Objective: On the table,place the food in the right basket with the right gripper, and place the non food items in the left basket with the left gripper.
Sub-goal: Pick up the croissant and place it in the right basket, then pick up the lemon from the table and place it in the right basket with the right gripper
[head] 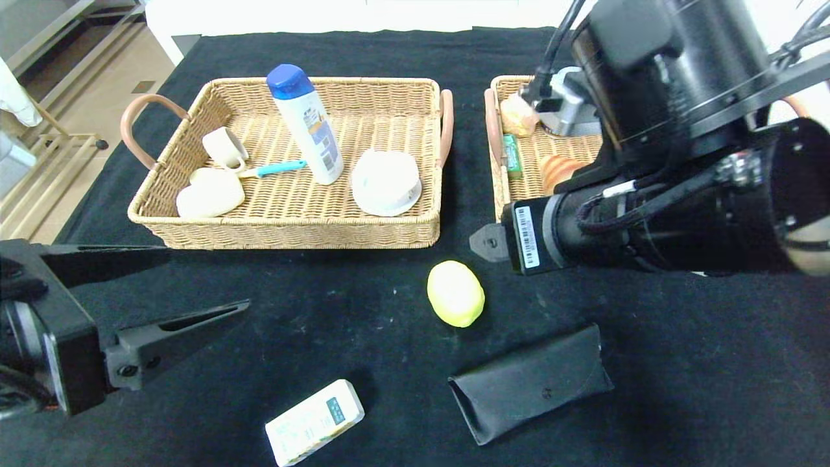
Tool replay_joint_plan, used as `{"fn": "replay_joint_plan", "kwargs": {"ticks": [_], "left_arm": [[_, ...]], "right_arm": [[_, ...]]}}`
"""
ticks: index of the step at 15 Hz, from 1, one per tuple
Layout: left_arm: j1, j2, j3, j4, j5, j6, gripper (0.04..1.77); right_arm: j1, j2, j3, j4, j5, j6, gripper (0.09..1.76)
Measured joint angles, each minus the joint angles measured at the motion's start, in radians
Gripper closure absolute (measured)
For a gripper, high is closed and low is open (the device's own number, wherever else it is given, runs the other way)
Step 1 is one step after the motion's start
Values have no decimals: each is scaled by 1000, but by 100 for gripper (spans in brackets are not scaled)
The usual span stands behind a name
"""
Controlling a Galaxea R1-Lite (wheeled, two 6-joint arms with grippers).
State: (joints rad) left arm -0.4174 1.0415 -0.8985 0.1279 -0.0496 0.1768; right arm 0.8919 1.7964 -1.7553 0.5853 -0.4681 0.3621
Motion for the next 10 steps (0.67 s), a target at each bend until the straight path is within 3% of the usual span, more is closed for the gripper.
{"fn": "replay_joint_plan", "kwargs": {"ticks": [4,10], "left_arm": [[1,-27,-5,1,1,2,9],[2,-46,-8,-3,1,2,9]], "right_arm": [[31,96,-26,-33,-77,90,15],[90,173,-47,-61,-110,98,15]]}}
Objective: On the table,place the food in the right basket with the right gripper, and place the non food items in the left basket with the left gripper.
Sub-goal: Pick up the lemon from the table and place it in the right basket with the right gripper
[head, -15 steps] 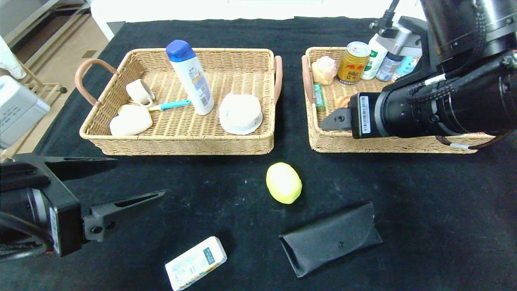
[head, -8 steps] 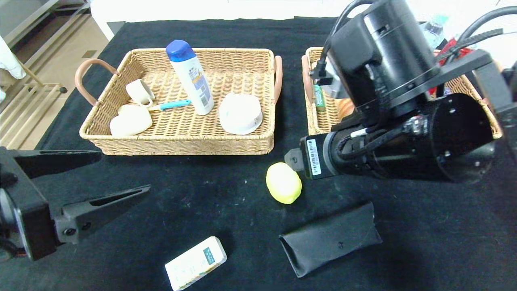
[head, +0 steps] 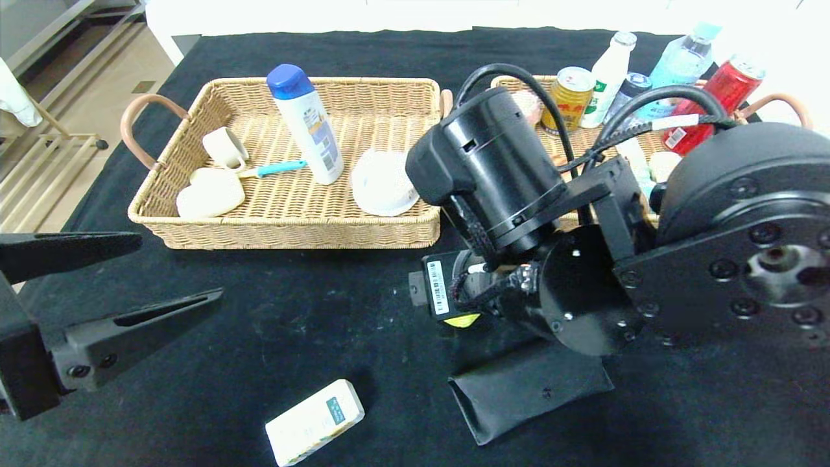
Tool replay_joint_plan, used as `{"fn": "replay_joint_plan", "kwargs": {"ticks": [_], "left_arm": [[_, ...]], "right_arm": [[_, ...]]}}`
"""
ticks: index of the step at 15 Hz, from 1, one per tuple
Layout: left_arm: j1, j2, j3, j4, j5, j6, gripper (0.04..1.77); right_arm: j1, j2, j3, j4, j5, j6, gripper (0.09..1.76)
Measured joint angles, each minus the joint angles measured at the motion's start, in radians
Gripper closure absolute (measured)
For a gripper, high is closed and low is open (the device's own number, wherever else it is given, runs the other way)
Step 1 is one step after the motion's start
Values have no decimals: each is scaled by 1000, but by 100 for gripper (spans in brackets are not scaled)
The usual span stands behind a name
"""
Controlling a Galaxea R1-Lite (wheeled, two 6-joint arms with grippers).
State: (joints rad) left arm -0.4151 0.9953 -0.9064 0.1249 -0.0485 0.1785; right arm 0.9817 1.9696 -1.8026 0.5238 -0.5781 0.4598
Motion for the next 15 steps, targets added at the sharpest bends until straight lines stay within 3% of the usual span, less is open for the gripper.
{"fn": "replay_joint_plan", "kwargs": {"ticks": [15], "left_arm": [[-2,-5,3,-3,-2,0,9]], "right_arm": [[-14,120,-32,-40,-60,17,15]]}}
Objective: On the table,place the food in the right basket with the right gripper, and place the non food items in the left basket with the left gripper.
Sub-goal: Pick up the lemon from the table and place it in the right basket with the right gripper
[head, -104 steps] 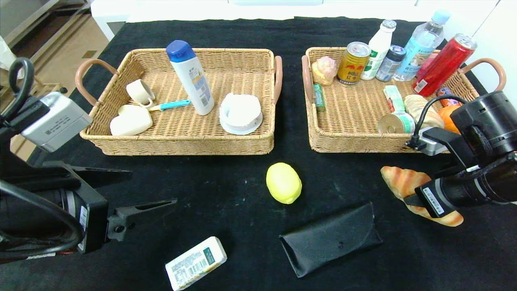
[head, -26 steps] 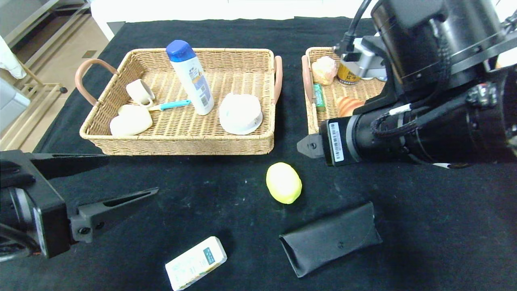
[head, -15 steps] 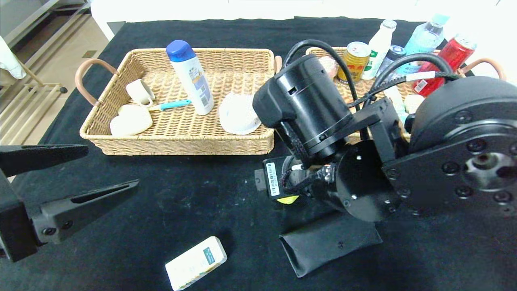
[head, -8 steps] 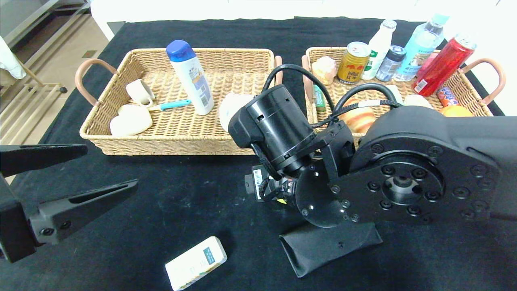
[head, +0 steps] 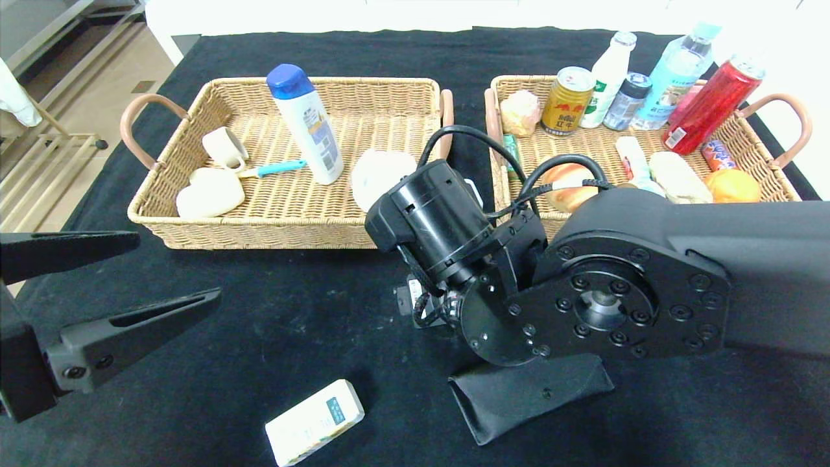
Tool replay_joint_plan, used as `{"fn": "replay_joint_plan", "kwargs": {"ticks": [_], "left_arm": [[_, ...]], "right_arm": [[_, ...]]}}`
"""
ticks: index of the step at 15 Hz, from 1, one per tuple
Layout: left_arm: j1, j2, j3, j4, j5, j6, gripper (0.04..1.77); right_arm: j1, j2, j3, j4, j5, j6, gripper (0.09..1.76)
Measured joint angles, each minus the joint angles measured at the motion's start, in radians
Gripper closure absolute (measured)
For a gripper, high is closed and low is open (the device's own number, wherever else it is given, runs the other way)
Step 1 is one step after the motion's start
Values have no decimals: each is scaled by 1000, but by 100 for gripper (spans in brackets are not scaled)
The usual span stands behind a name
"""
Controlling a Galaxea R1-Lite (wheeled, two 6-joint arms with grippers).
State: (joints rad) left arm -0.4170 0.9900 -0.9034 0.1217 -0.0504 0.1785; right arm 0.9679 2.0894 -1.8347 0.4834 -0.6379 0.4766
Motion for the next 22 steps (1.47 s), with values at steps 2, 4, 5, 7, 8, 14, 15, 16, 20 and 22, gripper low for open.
{"fn": "replay_joint_plan", "kwargs": {"ticks": [2,4,5,7,8,14,15,16,20,22], "left_arm": [[0,-1,0,0,0,0,9],[1,-1,0,0,1,0,9],[1,-1,0,0,1,0,9],[1,-4,0,0,0,1,9],[1,-5,0,0,0,2,9],[0,-7,1,0,0,2,9],[0,-7,1,0,0,3,9],[0,-6,2,0,0,3,9],[0,-6,4,0,0,3,9],[0,-6,4,0,0,3,9]], "right_arm": [[-3,6,0,0,1,10,15],[-4,11,0,0,0,12,15],[-4,13,0,0,0,12,32],[-7,15,0,0,0,13,65],[-8,16,0,0,0,13,74],[-13,22,0,0,0,17,79],[-13,24,0,0,-1,17,80],[-13,27,0,0,-3,17,80],[-12,30,0,0,-2,17,80],[-11,29,0,2,-2,17,80]]}}
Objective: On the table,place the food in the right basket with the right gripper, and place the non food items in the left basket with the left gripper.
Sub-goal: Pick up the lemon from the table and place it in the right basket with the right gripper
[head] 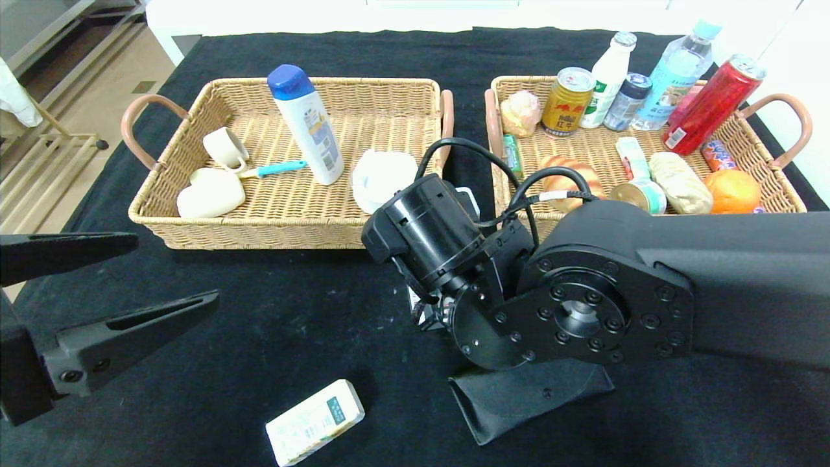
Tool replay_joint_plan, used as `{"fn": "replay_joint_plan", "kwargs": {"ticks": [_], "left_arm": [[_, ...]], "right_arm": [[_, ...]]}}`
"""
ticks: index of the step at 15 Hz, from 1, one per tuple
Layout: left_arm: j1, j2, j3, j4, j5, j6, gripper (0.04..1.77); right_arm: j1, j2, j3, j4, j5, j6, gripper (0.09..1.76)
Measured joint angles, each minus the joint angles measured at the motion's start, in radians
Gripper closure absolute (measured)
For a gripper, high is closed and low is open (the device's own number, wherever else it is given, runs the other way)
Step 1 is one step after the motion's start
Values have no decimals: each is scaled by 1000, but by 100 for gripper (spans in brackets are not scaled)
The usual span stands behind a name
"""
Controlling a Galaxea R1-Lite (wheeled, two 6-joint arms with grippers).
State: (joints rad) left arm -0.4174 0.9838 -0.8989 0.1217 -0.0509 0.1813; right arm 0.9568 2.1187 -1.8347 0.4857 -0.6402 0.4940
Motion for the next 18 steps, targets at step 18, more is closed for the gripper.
{"fn": "replay_joint_plan", "kwargs": {"ticks": [18], "left_arm": [[0,13,6,0,-4,1,9]], "right_arm": [[24,-179,-2,184,-1,-4,81]]}}
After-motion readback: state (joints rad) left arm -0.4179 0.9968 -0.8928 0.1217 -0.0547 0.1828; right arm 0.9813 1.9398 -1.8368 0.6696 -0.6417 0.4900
